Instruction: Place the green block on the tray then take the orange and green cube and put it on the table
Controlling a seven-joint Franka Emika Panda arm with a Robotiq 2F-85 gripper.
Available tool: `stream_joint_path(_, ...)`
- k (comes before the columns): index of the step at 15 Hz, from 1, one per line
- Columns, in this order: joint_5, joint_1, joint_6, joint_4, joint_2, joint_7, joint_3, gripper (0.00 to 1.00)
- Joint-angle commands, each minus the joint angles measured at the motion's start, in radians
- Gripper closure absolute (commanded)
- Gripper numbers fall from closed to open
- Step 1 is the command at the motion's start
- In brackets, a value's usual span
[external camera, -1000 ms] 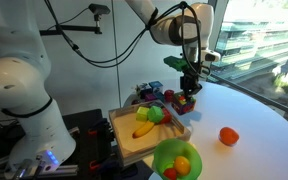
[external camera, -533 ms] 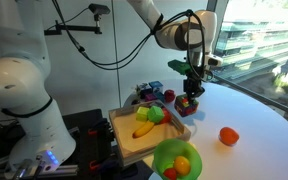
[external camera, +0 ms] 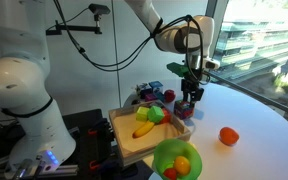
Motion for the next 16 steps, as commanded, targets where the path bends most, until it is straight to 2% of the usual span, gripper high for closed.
stream_joint_path(1,-0.008,0.009,-0.062,0.01,-0.013,-0.009,-0.002,0.07)
stream_joint_path(2,-0.007,0.009,-0.084,0.007,-0.019,-0.018,0.0,0.01)
stream_joint_path(3,-0.004,0.009,-0.117,0.007,-0.024,-0.029,0.003,0.0)
stream_joint_path(16,-0.053,0.009,-0.461,-0.037,-0.178,-0.115,0.015,0.0)
